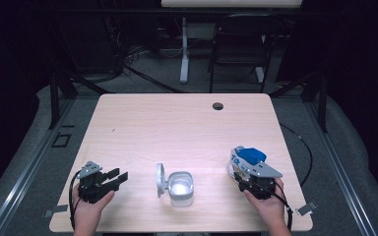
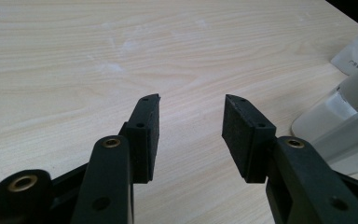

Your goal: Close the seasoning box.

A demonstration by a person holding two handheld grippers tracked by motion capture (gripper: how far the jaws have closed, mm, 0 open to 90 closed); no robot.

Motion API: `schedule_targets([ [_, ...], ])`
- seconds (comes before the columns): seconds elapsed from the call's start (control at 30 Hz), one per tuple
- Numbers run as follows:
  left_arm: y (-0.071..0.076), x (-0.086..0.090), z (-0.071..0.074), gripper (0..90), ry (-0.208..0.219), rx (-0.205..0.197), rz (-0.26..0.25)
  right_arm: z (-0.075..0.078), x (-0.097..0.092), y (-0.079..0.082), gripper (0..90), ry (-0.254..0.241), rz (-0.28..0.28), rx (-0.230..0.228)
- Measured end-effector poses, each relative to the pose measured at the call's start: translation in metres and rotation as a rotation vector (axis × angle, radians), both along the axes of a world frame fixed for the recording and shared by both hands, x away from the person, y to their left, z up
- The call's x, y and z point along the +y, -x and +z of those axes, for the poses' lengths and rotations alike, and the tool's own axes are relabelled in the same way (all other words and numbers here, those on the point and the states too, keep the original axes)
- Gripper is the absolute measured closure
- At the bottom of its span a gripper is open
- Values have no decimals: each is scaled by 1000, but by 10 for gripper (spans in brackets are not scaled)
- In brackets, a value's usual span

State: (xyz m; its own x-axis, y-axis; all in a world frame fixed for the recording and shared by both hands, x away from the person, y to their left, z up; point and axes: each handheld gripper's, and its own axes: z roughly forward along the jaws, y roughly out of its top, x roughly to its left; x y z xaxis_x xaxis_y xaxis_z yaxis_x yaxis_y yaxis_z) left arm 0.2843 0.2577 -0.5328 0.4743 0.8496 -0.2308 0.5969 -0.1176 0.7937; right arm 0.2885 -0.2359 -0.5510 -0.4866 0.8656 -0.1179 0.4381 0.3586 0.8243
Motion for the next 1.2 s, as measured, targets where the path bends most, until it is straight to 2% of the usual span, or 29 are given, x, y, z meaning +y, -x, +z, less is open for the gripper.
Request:
schedule_targets([
  [0.13,0,-1,0,568,2,-2,-1,0,-1,1,454,-19,-2,-3],
  [0.33,0,0,0,568,5,-5,0,1,-2,2,442,-10,-3,4],
  [0.6,0,0,1,567,3,-4,-3,1,-4,4,431,-37,-5,-13],
  [0.77,-1,-1,2,568,4,-3,-6,2,-5,5,430,-26,-2,-7],
  [1.2,1,-11,14,569,16,-42,-36,2,-8,8,407,-22,-4,-5],
])
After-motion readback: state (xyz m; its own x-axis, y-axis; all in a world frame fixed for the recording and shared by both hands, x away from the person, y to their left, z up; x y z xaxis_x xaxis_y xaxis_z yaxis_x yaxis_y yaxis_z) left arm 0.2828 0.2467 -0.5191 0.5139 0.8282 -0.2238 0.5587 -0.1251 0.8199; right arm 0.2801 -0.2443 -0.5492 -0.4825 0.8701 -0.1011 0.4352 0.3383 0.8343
